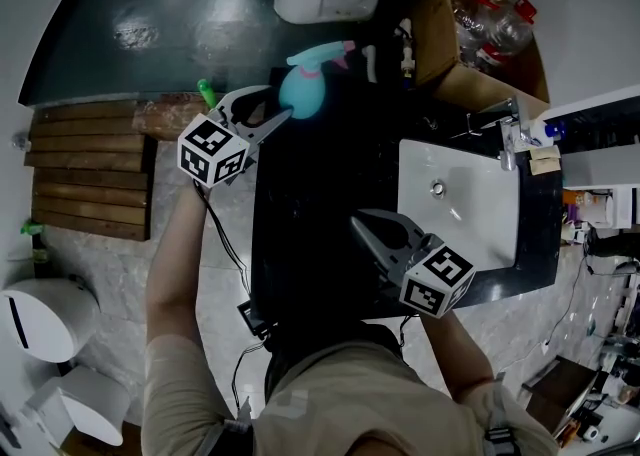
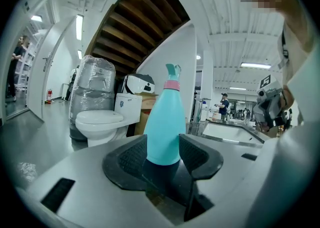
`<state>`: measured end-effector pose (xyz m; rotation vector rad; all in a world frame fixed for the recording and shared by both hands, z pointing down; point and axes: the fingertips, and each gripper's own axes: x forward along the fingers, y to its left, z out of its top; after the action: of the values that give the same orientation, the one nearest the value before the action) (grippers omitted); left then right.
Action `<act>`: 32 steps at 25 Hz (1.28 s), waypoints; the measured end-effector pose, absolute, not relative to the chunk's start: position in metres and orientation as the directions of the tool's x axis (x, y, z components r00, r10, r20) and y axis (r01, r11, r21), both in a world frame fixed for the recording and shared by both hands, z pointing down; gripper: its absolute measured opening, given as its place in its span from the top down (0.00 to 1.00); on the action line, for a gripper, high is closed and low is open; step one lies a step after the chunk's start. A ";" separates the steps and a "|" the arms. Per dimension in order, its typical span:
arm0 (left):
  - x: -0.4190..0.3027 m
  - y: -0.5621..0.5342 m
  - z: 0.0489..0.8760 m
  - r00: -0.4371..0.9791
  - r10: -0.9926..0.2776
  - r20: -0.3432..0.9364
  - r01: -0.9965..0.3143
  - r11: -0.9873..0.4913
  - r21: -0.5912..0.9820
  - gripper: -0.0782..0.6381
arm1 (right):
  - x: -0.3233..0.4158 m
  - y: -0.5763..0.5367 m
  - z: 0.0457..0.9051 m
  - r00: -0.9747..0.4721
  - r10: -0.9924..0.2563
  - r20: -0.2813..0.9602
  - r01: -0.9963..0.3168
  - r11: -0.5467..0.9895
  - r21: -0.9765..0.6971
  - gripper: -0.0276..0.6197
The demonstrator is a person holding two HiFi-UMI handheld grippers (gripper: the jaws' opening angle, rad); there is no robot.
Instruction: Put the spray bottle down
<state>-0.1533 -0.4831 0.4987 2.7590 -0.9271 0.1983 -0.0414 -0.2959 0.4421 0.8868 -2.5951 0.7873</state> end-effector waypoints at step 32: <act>-0.163 -0.487 0.495 0.737 -0.646 0.199 -0.676 -0.700 0.230 0.61 | -0.025 -0.293 0.436 -0.754 -0.513 0.410 -0.655 0.636 -0.408 0.92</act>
<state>-0.1626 -0.4865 0.4948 2.6522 -1.0351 0.1485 -0.0254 -0.2928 0.4362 0.9486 -2.6029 0.7997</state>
